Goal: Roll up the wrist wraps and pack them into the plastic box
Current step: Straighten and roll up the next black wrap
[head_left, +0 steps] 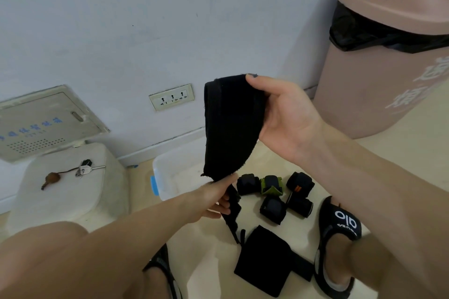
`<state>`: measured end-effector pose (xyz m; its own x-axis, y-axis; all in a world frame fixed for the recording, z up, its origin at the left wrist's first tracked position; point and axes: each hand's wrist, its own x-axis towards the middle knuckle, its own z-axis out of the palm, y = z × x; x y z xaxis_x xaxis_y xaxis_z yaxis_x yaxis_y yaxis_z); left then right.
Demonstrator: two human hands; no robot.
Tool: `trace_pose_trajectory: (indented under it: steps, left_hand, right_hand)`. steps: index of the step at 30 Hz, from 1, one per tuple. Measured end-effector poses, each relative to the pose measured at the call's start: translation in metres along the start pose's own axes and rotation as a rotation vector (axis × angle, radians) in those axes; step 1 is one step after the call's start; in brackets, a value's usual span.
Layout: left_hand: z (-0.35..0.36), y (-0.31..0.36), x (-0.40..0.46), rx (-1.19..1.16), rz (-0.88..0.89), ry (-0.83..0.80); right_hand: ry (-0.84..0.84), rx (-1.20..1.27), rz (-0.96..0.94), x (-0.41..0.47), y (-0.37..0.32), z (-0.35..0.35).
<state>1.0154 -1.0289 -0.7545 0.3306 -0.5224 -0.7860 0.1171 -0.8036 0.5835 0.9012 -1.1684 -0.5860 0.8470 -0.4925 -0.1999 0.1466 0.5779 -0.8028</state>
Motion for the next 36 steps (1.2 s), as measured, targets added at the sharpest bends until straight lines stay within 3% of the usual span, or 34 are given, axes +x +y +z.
trace_pose_trajectory:
  steps: [2, 5, 15, 24, 32, 36]
  left_hand:
    - [0.003, 0.001, -0.002, 0.027, 0.015, 0.007]
    - [0.005, -0.004, -0.002, 0.268, 0.03, -0.018]
    - [-0.01, -0.021, -0.006, 0.784, -0.083, -0.218]
    - [-0.061, 0.061, -0.051, 0.499, 0.292, -0.073]
    - [-0.056, 0.083, -0.107, 0.17, 0.669, -0.226]
    - [-0.05, 0.092, -0.117, -0.049, 0.691, -0.023]
  right_hand:
    - [-0.01, 0.007, 0.004, -0.002, -0.001, 0.002]
    - [0.003, 0.008, 0.001, -0.003, -0.004, 0.002]
    - [0.027, 0.056, -0.045, -0.004, -0.021, 0.0]
    - [0.058, -0.244, -0.047, -0.011, -0.012, -0.001]
    - [0.053, -0.413, -0.031, -0.005, 0.003, -0.002]
    - [0.041, -0.412, 0.001, -0.005, 0.007, 0.002]
